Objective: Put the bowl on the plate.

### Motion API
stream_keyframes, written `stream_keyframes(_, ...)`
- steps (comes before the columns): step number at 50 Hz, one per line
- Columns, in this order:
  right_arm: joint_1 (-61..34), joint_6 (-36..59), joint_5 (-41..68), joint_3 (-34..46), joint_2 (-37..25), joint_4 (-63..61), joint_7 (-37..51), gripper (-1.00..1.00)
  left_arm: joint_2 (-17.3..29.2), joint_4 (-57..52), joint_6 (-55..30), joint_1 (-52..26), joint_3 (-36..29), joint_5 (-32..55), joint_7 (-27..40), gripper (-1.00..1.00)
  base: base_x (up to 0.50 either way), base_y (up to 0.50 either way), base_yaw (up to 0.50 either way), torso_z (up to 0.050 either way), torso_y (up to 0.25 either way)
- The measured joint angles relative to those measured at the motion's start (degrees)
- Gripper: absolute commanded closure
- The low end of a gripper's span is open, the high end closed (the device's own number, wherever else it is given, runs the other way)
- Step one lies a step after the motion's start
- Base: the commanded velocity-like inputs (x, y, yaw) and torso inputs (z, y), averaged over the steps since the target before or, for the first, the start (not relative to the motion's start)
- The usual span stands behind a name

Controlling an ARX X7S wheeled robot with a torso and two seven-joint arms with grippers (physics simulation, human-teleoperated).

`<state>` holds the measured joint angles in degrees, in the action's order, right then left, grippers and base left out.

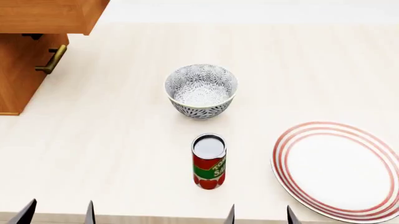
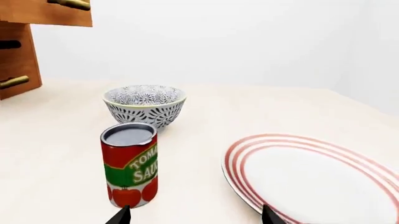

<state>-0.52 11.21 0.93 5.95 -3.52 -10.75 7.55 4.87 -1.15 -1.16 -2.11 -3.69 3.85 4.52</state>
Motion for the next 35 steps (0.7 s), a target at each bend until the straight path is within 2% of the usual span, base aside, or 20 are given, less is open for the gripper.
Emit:
stream_keyframes(12,-2.0,3.8,2.5,-0.3,-1.5,-4.7,0.2,-1.0,1.0,-0.3,-0.3,-0.9,-0.5,0.5,1.2,-1.0,0.0,0.0,0.0,0.0,0.0)
stream_keyframes(35,-5.3,14.3,4.3,-2.0,-3.4,-11.5,4.8,-1.0,3.2,-6.0,-7.0,-5.1,0.2,2.7,3.4,-1.0,0.0,0.0,0.0,0.0,0.0)
